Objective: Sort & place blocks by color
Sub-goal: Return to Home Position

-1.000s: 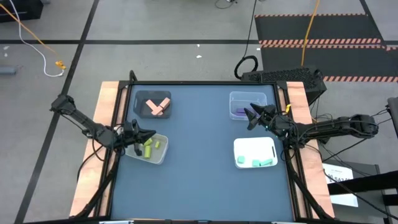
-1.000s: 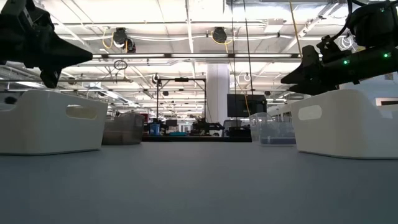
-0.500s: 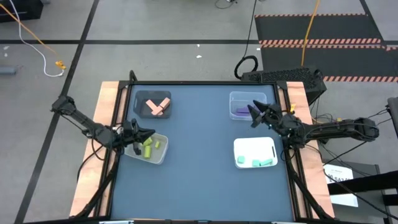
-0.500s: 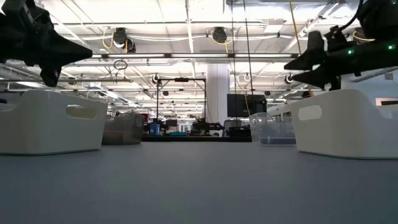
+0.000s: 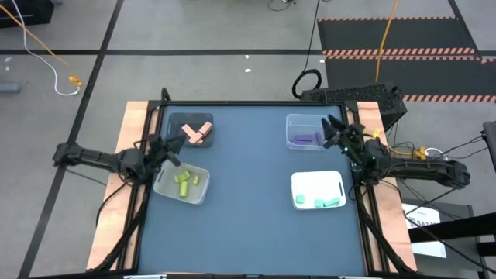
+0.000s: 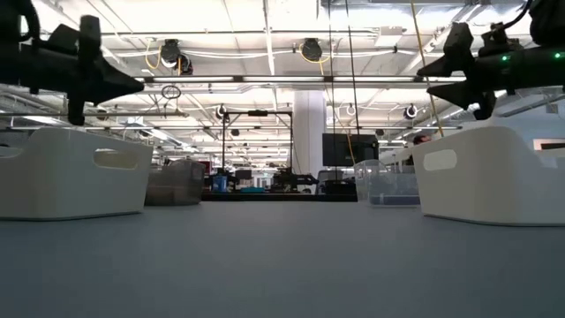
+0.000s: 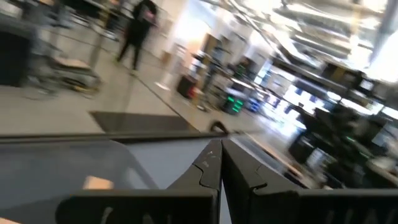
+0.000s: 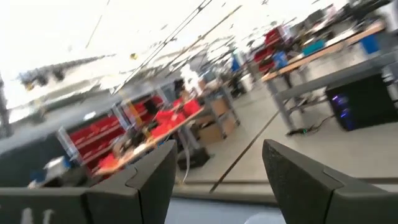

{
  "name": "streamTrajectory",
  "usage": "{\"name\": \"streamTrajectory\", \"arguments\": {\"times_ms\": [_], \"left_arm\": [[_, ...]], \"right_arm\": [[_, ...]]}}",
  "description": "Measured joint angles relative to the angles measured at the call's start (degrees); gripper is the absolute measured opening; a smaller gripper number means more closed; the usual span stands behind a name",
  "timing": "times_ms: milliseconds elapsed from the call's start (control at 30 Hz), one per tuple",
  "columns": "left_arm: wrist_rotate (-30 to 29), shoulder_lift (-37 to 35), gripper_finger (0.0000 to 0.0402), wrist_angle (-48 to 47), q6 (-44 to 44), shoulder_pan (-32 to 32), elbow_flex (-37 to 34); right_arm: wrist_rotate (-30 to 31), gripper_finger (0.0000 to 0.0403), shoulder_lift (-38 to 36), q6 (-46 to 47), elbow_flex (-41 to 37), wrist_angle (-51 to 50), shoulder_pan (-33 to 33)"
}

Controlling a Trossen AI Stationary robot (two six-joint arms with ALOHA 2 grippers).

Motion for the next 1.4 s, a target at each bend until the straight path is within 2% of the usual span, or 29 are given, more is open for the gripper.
{"name": "streamTrajectory", "arguments": {"times_ms": [533,900,1100,1400], "left_arm": [[0.02,-1.04,0.001,-0.03,0.02,27.02,0.02],[0.01,-1.44,0.001,0.01,0.02,42.78,0.02],[0.0,-1.44,0.001,0.01,0.02,47.6,0.02],[0.02,-1.41,0.001,0.04,0.02,48.02,0.02]], "right_arm": [[0.02,0.0228,-4.87,-0.02,0.0,0.0,-24.74],[0.04,0.0228,-7.8,-0.01,0.0,-0.02,-42.49],[0.07,0.0228,-9.98,0.0,0.0,0.0,-48.69],[0.04,0.0228,-10.31,0.0,0.0,-0.02,-49.06]]}}
